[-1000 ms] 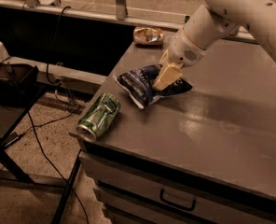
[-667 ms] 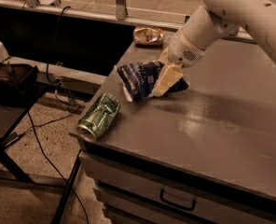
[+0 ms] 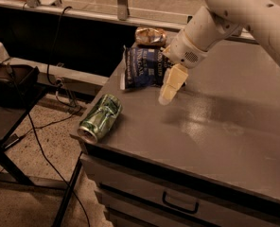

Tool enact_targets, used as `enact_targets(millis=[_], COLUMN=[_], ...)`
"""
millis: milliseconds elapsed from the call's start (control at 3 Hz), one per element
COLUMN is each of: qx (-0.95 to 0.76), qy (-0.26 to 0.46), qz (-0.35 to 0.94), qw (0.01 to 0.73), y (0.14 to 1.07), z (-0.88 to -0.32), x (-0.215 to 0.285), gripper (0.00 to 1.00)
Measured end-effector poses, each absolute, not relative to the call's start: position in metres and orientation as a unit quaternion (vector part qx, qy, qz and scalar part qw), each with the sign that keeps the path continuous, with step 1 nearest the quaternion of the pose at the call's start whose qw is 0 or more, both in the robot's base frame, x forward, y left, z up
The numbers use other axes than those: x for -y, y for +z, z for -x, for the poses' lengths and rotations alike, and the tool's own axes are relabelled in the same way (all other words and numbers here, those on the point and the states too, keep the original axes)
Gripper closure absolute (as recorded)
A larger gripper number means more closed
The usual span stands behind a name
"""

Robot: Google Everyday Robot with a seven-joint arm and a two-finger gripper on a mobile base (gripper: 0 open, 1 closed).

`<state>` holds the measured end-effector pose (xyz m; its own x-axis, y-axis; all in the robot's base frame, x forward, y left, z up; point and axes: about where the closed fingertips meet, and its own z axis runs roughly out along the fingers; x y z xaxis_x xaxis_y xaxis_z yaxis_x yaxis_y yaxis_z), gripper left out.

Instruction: Move blue chip bag near green can

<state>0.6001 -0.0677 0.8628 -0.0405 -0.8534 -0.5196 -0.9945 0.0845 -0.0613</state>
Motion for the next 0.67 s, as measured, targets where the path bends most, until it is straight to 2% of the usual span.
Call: enact_targets(millis=[667], qx=[-0.675], qy=[0.194], qz=[0.691], qw=[0.172], y=[0.8526], z=[-0.5961], x=[0.0587], gripper=[0.00])
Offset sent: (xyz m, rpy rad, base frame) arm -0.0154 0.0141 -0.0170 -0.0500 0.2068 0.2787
